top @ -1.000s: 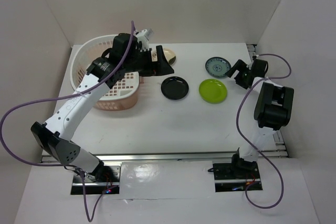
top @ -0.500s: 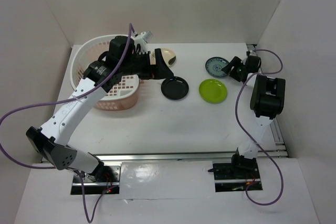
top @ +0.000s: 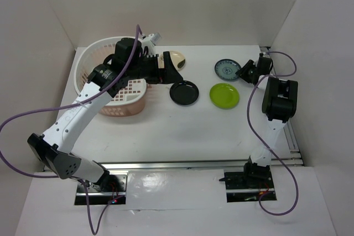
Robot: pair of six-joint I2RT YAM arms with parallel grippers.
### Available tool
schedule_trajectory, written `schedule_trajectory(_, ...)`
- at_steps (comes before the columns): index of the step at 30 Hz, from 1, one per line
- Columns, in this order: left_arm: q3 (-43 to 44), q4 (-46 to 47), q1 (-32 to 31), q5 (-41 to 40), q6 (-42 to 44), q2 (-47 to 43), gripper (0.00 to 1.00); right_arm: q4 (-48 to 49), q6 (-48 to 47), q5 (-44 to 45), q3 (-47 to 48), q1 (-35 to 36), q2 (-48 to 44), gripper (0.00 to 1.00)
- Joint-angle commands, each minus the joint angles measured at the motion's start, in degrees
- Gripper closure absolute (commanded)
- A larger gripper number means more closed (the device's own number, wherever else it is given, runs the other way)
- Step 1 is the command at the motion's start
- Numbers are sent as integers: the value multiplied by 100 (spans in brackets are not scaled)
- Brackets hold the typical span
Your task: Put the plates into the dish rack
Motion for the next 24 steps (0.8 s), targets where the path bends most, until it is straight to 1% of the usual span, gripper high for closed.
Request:
schedule_trajectory(1, 141, 165, -20, 181, 151, -168, 1, -803, 59, 408, 42, -8, 423, 60)
schedule_trajectory(3, 141, 218, -20, 233, 99, -168, 1, -856, 190, 408, 42, -61, 485, 68)
schedule_trajectory(4, 141, 218, -20, 234, 99, -168, 1, -856, 190, 408, 42, -61, 485, 75)
schedule_trajectory(5, 141, 218, -20, 234, 99, -168, 1, -856, 260, 408, 103, -61, 537, 79)
schedule_trajectory(7, 141, 218, -20, 234, 99, -168, 1, -909, 392, 408, 104, -122, 598, 83)
schedule_trajectory(9, 141, 218, -20, 234, 99, -168, 1, -962, 498, 408, 157, -122, 599, 89)
schedule_trajectory(10, 89, 218, -20, 234, 99, -168, 1, -1014, 620, 356, 235, -174, 660, 93)
schedule_trajectory(11, 88, 218, -20, 181, 99, -168, 1, -1014, 621, 286, 340, -175, 713, 100)
schedule_trajectory(16, 36, 218, -20, -47, 99, -221, 1, -1164, 902, 145, 596, -113, 705, 100)
schedule_trajectory(18, 36, 148, -20, -205, 99, -221, 1, -989, 1069, 83, 649, -61, 609, 100)
schedule_trajectory(19, 36, 148, -20, -423, 99, -221, 1, -701, 1383, -56, 597, -61, 468, 100)
schedule_trajectory(22, 167, -158, -20, -741, 99, -46, 1, -58, 1903, -233, 201, -8, 257, 100)
schedule_trajectory(24, 404, -361, -20, -970, 169, 182, 1, 548, 2455, -434, -96, 44, -120, 100)
